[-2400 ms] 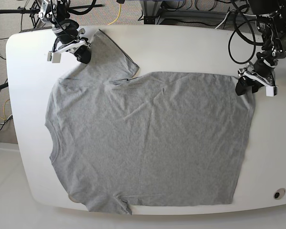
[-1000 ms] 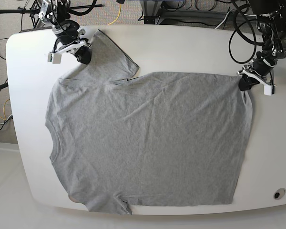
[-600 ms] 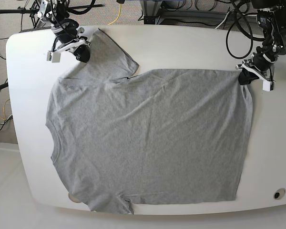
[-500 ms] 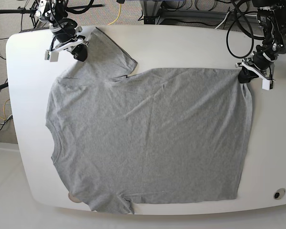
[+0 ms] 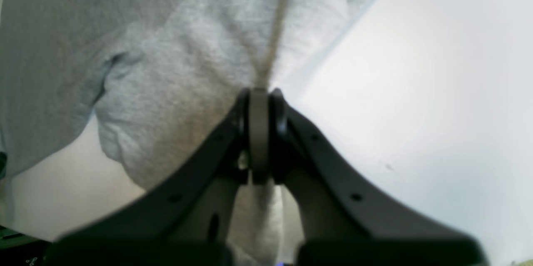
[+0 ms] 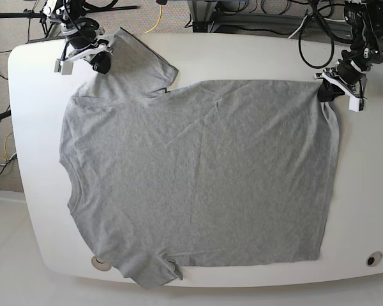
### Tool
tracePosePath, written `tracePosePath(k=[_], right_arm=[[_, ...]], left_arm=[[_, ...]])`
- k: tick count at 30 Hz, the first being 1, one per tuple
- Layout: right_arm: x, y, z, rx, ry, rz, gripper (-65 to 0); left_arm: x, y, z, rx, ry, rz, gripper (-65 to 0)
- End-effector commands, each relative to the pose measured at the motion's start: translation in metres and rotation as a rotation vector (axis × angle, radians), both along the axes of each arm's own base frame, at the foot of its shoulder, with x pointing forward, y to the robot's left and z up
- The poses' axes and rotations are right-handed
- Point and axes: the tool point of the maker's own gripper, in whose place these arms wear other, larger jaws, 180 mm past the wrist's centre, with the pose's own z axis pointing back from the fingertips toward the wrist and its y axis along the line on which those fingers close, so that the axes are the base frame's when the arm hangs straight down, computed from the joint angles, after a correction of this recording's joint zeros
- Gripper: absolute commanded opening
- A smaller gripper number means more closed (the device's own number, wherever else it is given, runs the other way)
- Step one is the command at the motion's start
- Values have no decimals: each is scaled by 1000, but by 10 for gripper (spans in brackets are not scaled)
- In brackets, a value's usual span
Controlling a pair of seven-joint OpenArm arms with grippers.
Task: Fold the T-shirt properly
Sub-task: 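Pinch the sleeve corner with the right gripper and lift both edges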
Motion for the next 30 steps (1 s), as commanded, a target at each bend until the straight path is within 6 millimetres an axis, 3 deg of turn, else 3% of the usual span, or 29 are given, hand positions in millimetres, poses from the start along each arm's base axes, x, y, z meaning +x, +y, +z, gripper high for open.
tracePosePath(k=[1,16,30], right_arm=[[5,-3,12,-16,-40,8,-650],[-16,0,29,-59,-30,45,-650],[-32,-19,46,-139,-12,40,-650]], left_arm=[[4,3,12,21,-34,-13,-650],[-13,-5,28,59,-45,-59,-650],[-46,-9,49,114,-49,-90,-650]])
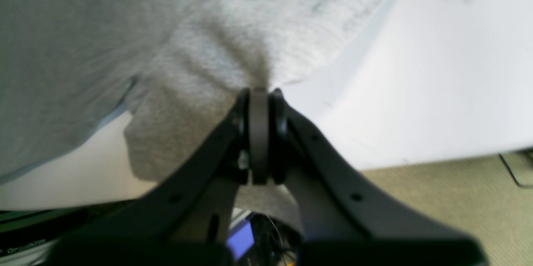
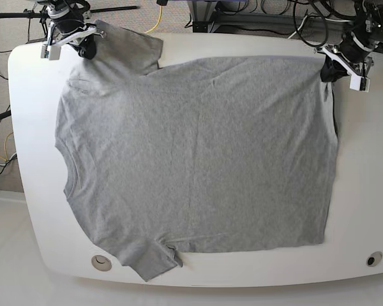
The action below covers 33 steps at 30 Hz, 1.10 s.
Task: Fold the T-shirt properly
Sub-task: 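Pinch the sleeve corner with the right gripper and lift both edges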
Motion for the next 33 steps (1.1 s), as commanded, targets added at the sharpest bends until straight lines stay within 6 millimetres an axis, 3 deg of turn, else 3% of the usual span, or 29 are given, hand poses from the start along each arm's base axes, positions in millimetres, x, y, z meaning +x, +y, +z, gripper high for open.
tracePosePath(k=[1,12,33], right_arm=[[12,2,14,-4,-55,18,-650],[43,6,27,-7,-128,47,-650],[86,-9,53,-43,-240,65,-650]], left_arm=[[8,4,20,22,-65,-12,-650],[20,11,29,42,-100,5,-650],[81,6,60,36,-247,-7,-650]])
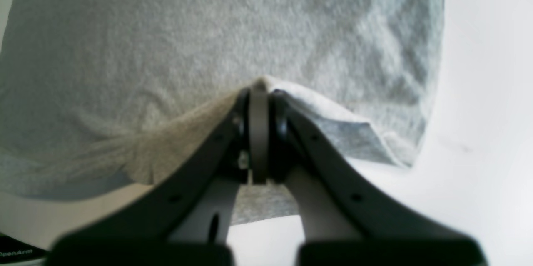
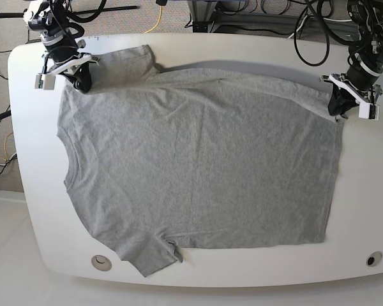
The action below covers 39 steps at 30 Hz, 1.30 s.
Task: Fold the T-shirt properly
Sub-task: 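Pinch the sleeve corner with the right gripper and lift both edges, then drag the held collar edge across the shirt toward the hem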
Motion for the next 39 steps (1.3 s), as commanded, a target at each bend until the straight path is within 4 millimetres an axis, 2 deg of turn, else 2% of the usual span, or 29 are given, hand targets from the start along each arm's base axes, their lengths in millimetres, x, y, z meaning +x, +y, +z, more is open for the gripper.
tracePosePath(k=[1,11,21,23,31,33,39], right_arm=[[18,-5,20,-20,-74,20,-650],[37,-4,32,-25,-112,46,-650],[55,-3,34,-10,-126,56,-650],[67,-4,36,0,-149,48,-650],[85,-9,32,25,-160,36,-650],[98,-15,27,38,-157,26,-650],[117,-20,24,61,-162,20,-650]], left_arm=[[11,2,17,10,-57,-8,-650],[25,3,27,10,-97,2,-650],[36,15,28,2,-103,48,-650],[40,18,25,-14,-96,67,-650],[53,25,22,-41,-97,95,-650],[65,24,26,-52,-117,93,-650],[76,25,21,-80,-118,106,-650]])
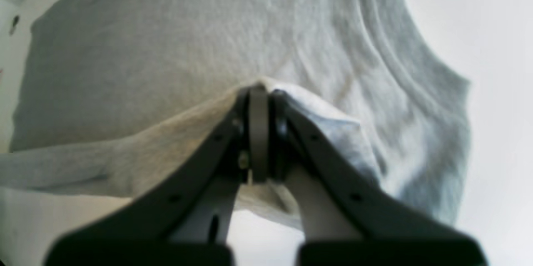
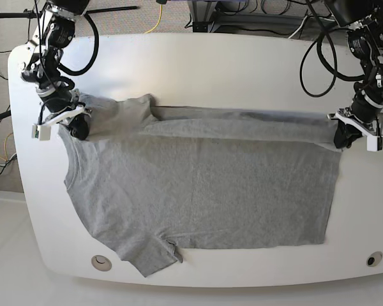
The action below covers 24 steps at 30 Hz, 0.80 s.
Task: Fold the T-shirt properly
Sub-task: 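Drag the held collar edge across the shirt toward the hem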
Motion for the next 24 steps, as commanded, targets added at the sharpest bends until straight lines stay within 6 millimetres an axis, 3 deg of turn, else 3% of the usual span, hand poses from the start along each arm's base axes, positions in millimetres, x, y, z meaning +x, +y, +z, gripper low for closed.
tracePosePath(k=[1,14,24], right_arm=[[15,-8,17,-3,-72,-5,-650],[50,-15,12,28,-66,-6,-650],[54,-19,8,49,-58,-20,-650]], left_arm=[[8,5,11,-3,-47,5,-650],[30,16,5,-70,-47,48,-650],[35,27,-1,-75,-29,64,-650]])
